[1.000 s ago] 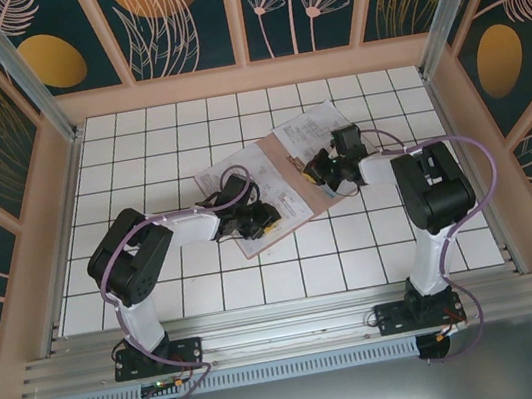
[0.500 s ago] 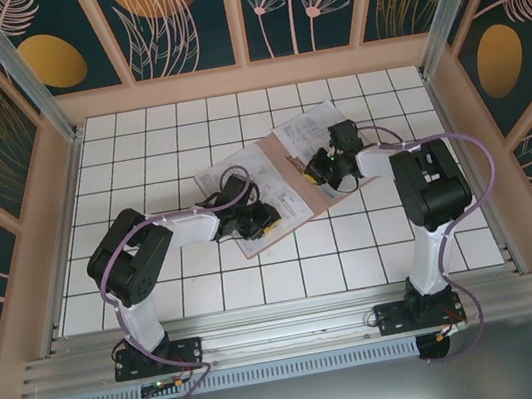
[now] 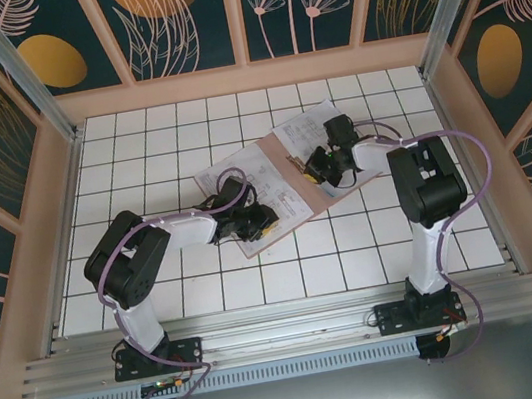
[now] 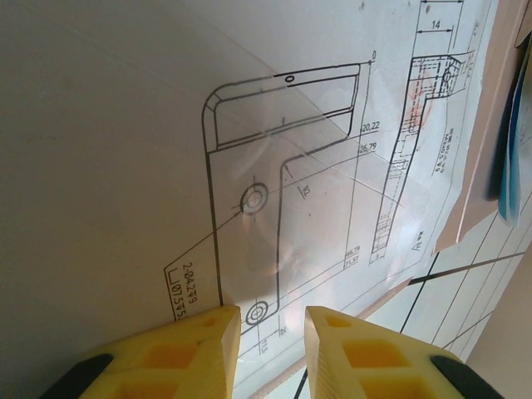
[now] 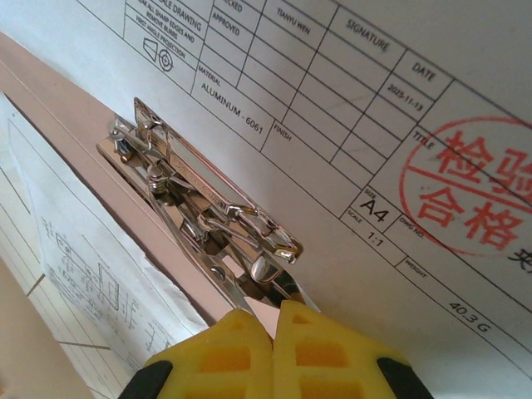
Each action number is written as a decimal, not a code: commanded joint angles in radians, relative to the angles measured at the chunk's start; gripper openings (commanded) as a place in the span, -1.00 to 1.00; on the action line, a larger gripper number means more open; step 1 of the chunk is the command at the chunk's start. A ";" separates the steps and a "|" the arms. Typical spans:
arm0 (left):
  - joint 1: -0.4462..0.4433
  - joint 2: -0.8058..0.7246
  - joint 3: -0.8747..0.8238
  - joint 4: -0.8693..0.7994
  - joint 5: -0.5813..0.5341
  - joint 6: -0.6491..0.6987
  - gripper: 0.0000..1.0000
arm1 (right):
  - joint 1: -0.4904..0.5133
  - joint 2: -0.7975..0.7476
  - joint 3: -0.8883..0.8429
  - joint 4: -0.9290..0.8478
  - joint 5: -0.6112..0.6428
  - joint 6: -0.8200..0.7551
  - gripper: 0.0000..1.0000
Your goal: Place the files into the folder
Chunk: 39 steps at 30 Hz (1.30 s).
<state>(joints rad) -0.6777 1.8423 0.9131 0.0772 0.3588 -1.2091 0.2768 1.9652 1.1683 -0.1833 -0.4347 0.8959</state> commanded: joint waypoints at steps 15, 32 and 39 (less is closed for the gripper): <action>0.016 -0.005 -0.063 -0.119 -0.032 -0.013 -0.42 | -0.009 0.166 -0.021 -0.284 0.358 0.017 -1.00; 0.017 -0.007 -0.059 -0.123 -0.031 -0.008 -0.42 | 0.003 0.212 -0.052 -0.348 0.410 0.040 -1.00; 0.017 -0.008 -0.059 -0.122 -0.032 -0.009 -0.42 | 0.012 0.238 -0.009 -0.387 0.394 0.030 -1.00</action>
<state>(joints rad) -0.6739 1.8309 0.8921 0.0940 0.3592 -1.2098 0.2993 2.0090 1.2396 -0.3000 -0.3553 0.8955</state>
